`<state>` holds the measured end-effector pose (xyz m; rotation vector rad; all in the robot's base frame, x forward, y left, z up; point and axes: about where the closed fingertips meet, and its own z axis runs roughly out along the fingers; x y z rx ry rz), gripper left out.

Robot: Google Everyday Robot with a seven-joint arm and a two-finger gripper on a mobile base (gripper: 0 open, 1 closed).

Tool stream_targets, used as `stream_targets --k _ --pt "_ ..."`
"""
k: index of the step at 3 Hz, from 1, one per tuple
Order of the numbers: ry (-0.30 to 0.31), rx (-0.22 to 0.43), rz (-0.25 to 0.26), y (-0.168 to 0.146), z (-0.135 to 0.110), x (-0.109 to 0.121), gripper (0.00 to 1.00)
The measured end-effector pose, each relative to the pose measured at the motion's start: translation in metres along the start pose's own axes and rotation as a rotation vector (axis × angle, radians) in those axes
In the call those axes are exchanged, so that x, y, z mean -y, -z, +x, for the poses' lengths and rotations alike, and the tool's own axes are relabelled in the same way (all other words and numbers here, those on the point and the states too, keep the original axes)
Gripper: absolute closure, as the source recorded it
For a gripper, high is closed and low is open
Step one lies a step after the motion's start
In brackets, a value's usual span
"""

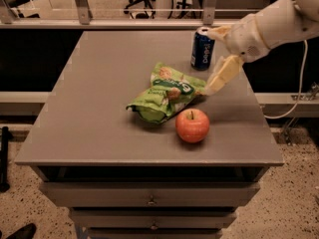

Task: Move green rice chip bag near apple

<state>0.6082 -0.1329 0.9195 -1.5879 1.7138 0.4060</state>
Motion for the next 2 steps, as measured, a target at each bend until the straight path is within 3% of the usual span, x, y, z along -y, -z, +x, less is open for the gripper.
stream_targets --k 1,2 --pt "-0.118 0.041 0.212 0.0521 0.0357 0.0294 0.00" --pt "-0.128 0.046 0.260 0.0608 0.0404 0.0379 0.00"
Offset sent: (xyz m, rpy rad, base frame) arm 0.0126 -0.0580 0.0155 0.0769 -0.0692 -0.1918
